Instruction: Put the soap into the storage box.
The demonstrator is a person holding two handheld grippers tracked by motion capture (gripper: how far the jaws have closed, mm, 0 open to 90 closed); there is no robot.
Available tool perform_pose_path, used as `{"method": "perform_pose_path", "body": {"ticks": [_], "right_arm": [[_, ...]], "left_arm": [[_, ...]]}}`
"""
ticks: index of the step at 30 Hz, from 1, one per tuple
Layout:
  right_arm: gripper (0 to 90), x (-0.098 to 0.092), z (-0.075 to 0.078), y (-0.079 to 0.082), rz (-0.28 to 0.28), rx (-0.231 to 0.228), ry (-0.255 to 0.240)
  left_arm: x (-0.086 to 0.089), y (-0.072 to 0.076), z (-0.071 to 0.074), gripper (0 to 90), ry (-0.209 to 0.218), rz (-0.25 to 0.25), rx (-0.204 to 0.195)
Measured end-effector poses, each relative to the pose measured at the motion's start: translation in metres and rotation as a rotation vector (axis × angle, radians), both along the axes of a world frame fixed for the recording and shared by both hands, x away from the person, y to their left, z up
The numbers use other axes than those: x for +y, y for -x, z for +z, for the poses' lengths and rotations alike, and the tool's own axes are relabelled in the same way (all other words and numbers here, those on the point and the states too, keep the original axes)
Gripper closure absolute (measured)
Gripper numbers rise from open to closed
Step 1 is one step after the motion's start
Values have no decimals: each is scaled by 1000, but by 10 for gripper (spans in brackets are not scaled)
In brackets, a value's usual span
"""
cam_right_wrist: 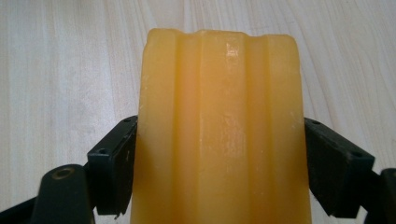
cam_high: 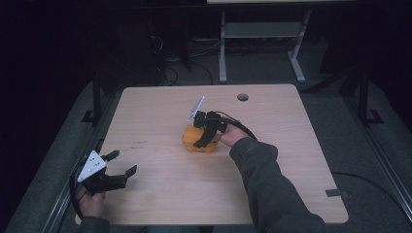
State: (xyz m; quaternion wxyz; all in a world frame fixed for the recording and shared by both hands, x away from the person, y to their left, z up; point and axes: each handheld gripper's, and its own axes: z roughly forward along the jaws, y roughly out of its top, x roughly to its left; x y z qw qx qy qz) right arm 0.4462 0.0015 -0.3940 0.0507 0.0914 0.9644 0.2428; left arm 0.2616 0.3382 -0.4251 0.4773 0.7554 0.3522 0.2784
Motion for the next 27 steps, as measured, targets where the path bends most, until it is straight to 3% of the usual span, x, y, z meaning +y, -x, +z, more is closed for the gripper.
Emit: {"method": "perform_pose_path", "body": {"ticks": [4,11,17,20,27], "right_arm": [[194,1,-2,2,-7,-21,11],[195,2,-3,2,-37,1,8],[185,2,-2,3,-52,-9,8],[182,0,1,5,-45,-38,2],[176,-11,8,9,-68,-27,-22]], "left_arm": [[0,0,0,139,5,4,-1],[0,0,0,139,6,5,-5],[1,0,0,139,2,3,-5],[1,0,0,139,-6,6,-6],[1,0,0,139,3,7,-5]]}}
